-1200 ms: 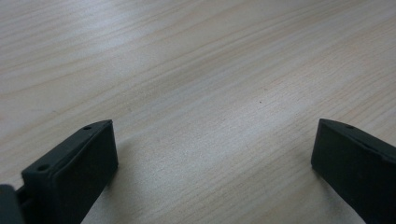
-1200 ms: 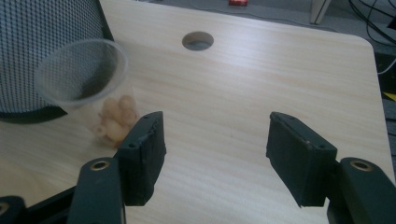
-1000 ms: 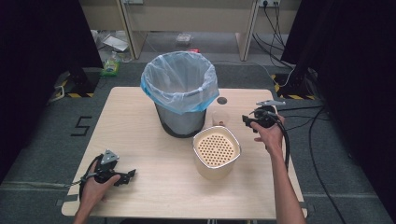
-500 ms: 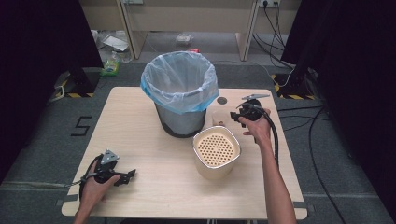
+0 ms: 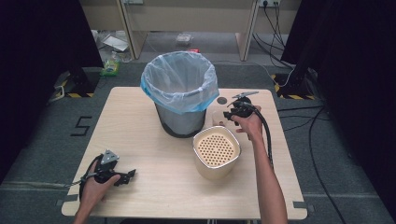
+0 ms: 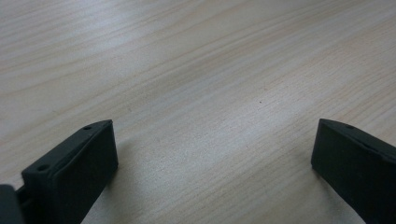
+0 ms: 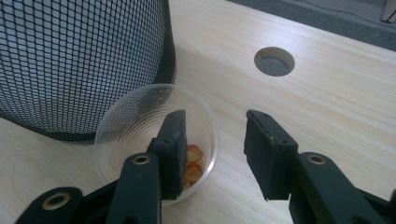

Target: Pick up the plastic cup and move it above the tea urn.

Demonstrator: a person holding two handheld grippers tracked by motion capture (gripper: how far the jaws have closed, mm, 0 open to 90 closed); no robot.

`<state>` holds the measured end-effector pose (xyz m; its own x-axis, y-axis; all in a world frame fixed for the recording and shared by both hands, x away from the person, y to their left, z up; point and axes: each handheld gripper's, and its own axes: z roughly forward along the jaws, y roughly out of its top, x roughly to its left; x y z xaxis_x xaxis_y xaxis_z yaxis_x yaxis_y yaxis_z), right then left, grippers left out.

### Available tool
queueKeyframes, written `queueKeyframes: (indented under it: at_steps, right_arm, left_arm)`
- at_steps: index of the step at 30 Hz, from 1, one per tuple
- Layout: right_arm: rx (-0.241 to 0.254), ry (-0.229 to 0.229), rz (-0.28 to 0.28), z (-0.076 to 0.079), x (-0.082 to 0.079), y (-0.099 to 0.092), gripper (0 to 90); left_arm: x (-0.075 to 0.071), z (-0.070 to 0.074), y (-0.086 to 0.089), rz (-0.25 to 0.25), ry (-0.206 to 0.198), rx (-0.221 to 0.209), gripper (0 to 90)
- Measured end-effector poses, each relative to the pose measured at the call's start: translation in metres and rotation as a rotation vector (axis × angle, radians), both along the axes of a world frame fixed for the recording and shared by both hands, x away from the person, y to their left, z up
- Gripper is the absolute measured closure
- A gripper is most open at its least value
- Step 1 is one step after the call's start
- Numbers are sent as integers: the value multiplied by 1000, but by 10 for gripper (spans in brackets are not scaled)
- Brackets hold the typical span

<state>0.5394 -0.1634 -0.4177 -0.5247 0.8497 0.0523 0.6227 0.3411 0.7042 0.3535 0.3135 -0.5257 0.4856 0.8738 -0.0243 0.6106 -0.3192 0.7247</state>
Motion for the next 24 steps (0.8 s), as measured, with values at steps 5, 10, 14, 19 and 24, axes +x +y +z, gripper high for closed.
queueKeyframes:
  at_steps: [5, 10, 14, 19, 24]
  right_arm:
    - [-39, 24, 15, -6, 6, 6, 627]
    - [-60, 25, 33, -10, 9, 10, 699]
    - [-78, 27, 48, -13, 9, 12, 744]
    - [-97, 26, 67, -16, 9, 12, 811]
    - [-64, 0, 87, -15, 6, 10, 839]
  left_arm:
    - [0, 0, 0, 0, 1, 1, 0]
    - [0, 0, 0, 0, 0, -1, 0]
    - [0, 0, 0, 0, 0, -1, 0]
    - [0, 0, 0, 0, 0, 1, 0]
    - [0, 0, 0, 0, -1, -1, 0]
